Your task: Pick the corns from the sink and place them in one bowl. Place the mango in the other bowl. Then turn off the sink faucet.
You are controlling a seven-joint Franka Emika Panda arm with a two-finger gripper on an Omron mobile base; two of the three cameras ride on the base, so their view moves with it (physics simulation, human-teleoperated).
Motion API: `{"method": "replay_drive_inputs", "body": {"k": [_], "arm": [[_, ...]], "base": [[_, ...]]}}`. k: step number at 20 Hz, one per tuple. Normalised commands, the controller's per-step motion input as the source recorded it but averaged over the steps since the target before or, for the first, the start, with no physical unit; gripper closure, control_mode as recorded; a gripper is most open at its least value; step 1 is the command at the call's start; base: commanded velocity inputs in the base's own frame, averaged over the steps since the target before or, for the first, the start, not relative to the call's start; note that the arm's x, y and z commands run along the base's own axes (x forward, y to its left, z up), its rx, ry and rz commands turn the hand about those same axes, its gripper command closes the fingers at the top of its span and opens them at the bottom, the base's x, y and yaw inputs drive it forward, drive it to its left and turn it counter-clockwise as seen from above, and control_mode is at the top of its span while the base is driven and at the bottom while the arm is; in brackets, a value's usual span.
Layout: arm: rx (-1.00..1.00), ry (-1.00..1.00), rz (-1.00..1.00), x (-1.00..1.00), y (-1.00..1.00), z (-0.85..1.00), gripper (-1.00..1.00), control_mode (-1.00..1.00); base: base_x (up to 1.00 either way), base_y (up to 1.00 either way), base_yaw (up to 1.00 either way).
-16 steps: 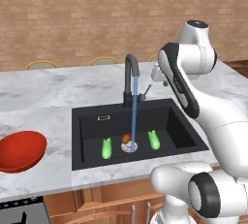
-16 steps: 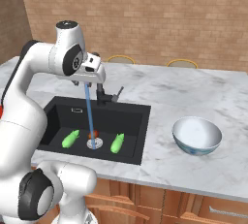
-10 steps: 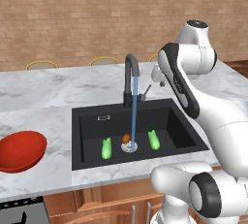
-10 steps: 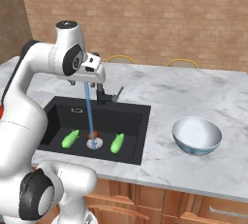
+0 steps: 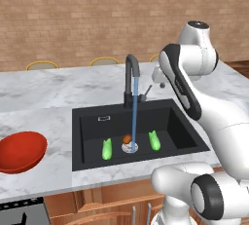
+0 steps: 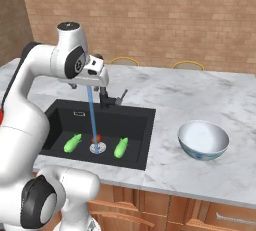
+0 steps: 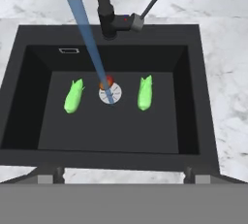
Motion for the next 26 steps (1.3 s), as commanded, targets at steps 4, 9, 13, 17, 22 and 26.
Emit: {"method": "replay_drive_inputs", "body": {"k": [4,9,13,17,22,26], "arm": [[0.0,0.04,0.0,-0.21,-0.02,-0.24,-1.0,-1.0],[0.0,0.09,0.0,-0.2,-0.04,-0.3,-1.0,-1.0],[0.0,0.09,0.0,-0.15,0.0,-0.35,-1.0,-1.0],[0.0,0.05,-0.03,-0.11,0.0,-0.37,-1.0,-1.0],[0.0,0.04,-0.02,-0.1,-0.07,-0.35,-1.0,-1.0],[0.0,0.01,0.0,-0.11,-0.12,-0.34,-1.0,-1.0]], "base": [[0.0,0.0,0.0],[0.0,0.0,0.0],[0.0,0.0,0.0],[0.0,0.0,0.0],[0.0,0.0,0.0],[0.0,0.0,0.0]]}}
